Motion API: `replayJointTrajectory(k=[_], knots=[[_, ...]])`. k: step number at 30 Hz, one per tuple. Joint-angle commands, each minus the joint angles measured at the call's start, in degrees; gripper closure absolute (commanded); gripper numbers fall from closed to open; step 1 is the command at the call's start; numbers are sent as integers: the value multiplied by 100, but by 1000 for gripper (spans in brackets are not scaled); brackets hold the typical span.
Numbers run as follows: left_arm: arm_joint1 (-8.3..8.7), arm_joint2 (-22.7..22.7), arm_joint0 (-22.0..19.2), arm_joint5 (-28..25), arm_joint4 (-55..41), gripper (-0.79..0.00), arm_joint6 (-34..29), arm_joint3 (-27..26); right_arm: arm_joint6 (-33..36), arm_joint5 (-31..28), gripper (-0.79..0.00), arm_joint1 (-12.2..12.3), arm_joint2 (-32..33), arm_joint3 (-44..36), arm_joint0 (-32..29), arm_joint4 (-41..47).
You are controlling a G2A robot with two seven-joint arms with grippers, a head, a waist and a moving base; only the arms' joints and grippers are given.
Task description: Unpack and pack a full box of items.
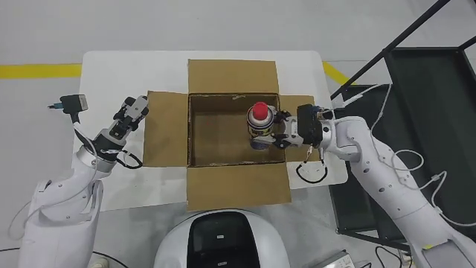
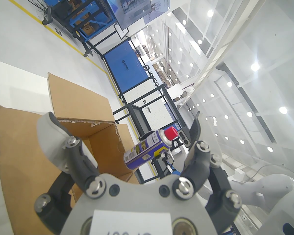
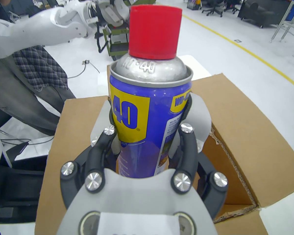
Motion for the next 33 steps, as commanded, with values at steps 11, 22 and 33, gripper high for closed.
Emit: replayJointTrajectory(k=[11,22,33], knots=[[0,0,0,0,0,-785,1,0,-2889,451,0,282,1612,446,-1643,-1365],[0,0,0,0,0,-785,1,0,-2889,451,0,282,1612,446,-1643,-1365],[0,0,0,0,0,-785,1,0,-3020,769,0,237,1686,429,-1729,-1164]])
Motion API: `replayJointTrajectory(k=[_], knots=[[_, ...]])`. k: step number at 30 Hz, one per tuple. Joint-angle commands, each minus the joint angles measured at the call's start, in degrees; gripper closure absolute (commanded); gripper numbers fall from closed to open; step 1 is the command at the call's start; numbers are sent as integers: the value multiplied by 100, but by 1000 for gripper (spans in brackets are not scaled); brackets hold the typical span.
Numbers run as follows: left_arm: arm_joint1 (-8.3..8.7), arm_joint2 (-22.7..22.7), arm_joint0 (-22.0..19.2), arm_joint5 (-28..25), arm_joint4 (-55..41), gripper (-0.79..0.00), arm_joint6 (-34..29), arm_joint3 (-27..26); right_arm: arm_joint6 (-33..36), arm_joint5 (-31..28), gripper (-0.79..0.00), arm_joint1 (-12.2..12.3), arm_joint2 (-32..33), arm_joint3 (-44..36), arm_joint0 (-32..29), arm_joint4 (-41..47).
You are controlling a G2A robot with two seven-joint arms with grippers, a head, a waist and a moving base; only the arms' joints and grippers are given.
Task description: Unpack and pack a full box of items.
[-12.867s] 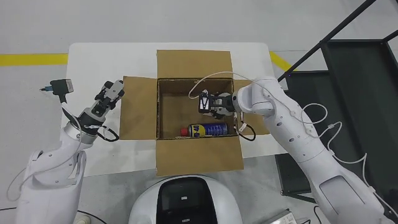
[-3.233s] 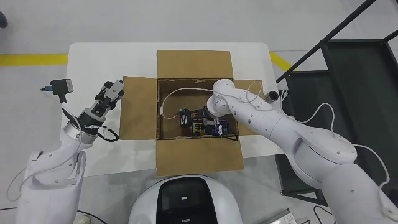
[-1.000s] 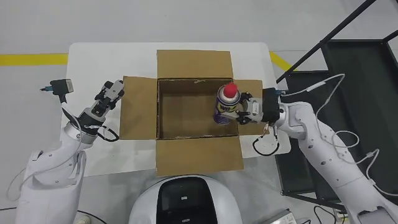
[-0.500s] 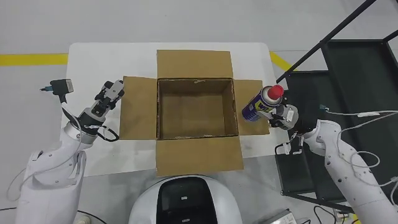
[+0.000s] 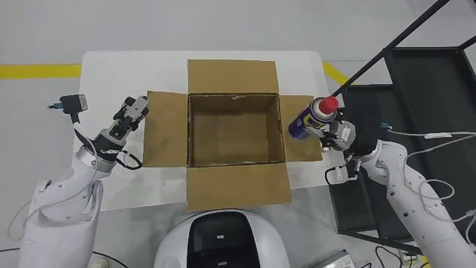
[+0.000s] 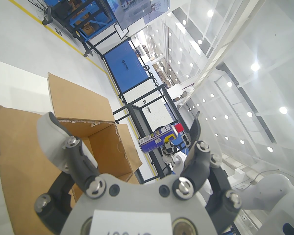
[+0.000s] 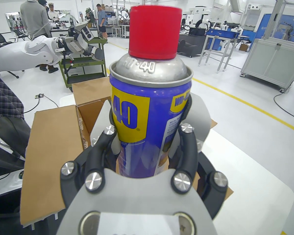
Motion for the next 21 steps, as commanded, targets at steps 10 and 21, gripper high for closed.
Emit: replayJointTrajectory(k=[10,21], knots=[[0,0,0,0,0,-785,1,0,-1821,1007,0,-60,231,1239,-976,-307],[0,0,0,0,0,-785,1,0,-1880,1065,0,-90,146,1437,-1043,-279]])
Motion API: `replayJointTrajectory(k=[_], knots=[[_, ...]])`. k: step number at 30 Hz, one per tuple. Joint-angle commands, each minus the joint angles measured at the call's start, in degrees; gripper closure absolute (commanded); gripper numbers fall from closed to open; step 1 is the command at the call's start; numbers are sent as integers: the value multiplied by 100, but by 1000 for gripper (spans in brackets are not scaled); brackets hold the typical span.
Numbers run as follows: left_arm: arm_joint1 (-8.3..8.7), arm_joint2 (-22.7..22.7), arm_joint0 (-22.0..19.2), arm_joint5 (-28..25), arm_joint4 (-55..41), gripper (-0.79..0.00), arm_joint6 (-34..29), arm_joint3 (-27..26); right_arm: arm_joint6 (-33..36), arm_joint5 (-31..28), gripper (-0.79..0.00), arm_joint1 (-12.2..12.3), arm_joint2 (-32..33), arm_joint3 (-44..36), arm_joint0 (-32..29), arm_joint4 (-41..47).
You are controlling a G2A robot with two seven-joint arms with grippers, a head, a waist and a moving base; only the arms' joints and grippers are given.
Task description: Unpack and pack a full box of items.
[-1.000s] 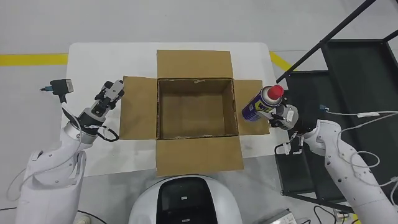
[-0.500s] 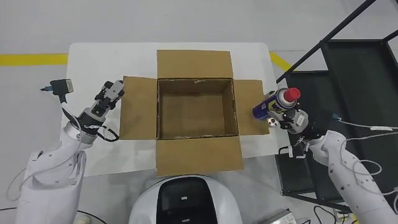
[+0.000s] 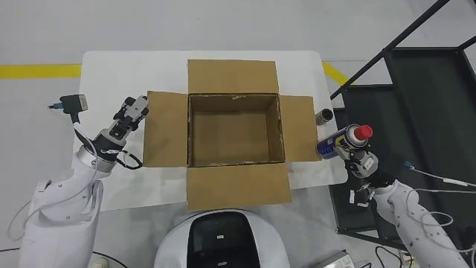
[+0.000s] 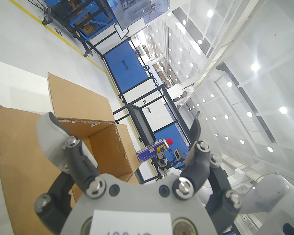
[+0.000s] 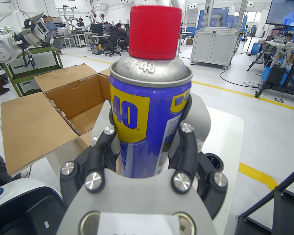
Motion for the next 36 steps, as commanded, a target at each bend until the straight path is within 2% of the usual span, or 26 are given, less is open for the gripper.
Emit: replayJointTrajectory(k=[1,9,13,19,24,36], knots=[[0,0,0,0,0,-785,1,0,0,1,0,0,0,0,0,-1],[0,0,0,0,0,-785,1,0,0,1,0,0,0,0,0,-1],[0,0,0,0,0,-785,1,0,158,197,0,-20,55,-159,-20,119],[0,0,0,0,0,-785,1,0,-443,443,0,-9,337,-90,-484,118],[0,0,0,0,0,-785,1,0,-676,676,0,-38,229,255,-692,165],[0,0,0,0,0,-785,1,0,-1225,1225,0,-354,-894,1816,208,268]])
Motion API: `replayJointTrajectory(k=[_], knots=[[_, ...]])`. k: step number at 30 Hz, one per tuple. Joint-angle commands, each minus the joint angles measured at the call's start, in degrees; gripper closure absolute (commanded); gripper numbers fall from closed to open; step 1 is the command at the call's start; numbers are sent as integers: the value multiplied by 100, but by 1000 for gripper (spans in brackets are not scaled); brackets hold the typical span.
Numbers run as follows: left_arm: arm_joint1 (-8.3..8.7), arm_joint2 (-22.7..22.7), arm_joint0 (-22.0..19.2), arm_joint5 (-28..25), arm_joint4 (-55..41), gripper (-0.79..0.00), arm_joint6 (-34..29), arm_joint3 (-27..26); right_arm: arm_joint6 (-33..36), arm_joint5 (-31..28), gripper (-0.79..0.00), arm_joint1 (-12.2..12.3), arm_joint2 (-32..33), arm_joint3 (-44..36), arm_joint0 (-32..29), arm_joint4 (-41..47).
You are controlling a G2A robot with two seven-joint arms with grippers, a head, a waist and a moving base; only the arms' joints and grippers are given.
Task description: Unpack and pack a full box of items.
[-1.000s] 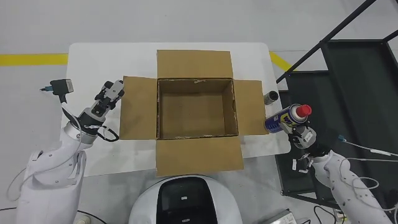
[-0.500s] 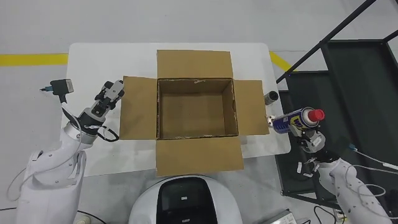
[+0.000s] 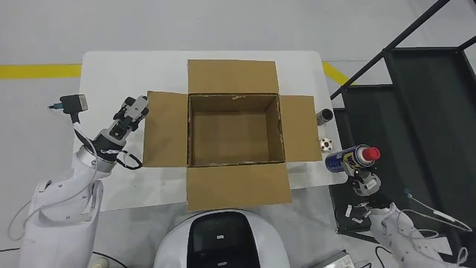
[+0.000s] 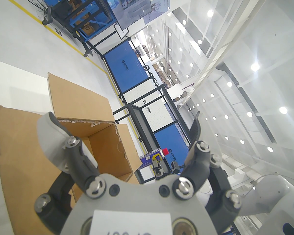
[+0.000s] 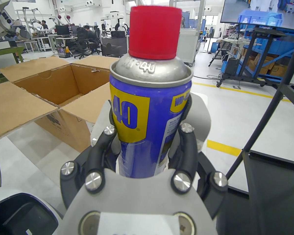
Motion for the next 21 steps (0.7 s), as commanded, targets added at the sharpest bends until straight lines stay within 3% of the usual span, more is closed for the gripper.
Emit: replayJointTrajectory(k=[1,9,21], knots=[[0,0,0,0,0,-785,1,0,-12,15,0,-41,-160,366,193,-69],[0,0,0,0,0,-785,1,0,-210,213,0,-318,-764,1545,987,-89],[0,0,0,0,0,-785,1,0,-198,201,0,-551,-1221,2389,1612,48]])
